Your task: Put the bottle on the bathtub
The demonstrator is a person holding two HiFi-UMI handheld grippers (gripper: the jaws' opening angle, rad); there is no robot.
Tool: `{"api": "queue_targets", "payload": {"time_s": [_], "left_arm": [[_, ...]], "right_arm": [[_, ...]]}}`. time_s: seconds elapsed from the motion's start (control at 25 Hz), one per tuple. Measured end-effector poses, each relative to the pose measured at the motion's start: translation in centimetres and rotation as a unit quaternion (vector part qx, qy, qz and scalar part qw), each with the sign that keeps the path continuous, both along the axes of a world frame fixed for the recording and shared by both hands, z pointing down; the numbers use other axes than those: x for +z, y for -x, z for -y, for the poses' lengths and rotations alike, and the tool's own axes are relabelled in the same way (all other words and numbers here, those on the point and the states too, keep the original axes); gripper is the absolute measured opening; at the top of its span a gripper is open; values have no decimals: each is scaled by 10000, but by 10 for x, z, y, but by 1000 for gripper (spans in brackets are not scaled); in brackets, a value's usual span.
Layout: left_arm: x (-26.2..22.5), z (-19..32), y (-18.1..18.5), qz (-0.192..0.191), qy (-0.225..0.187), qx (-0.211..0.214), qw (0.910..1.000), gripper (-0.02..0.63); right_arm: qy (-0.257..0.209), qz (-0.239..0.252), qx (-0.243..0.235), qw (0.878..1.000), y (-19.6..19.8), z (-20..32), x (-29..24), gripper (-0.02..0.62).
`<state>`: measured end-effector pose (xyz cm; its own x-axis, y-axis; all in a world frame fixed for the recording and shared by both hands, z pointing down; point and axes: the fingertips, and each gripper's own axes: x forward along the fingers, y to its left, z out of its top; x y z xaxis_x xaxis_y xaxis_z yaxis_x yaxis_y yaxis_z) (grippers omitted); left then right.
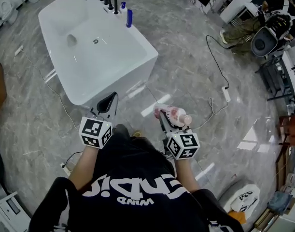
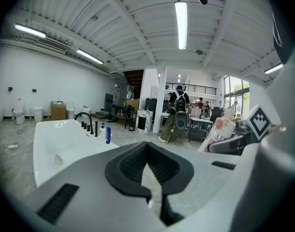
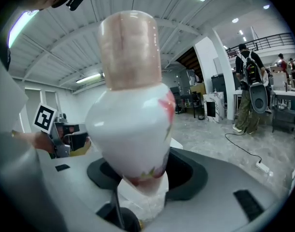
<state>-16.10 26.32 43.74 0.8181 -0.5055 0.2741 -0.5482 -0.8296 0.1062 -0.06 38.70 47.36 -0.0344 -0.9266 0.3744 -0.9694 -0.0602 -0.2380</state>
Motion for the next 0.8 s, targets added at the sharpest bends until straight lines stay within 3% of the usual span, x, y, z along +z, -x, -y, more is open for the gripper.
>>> {"api": "queue_targets", "payload": {"time_s": [0.4, 0.8], "left_arm": [[16, 24, 1, 18, 86, -333, 9994, 8], [25, 109, -39, 7, 171, -328, 9993, 8]], "right_arm": [[81, 107, -72, 9999, -16, 31, 17, 244], [57, 82, -167, 9998, -48, 118, 16, 244]]}}
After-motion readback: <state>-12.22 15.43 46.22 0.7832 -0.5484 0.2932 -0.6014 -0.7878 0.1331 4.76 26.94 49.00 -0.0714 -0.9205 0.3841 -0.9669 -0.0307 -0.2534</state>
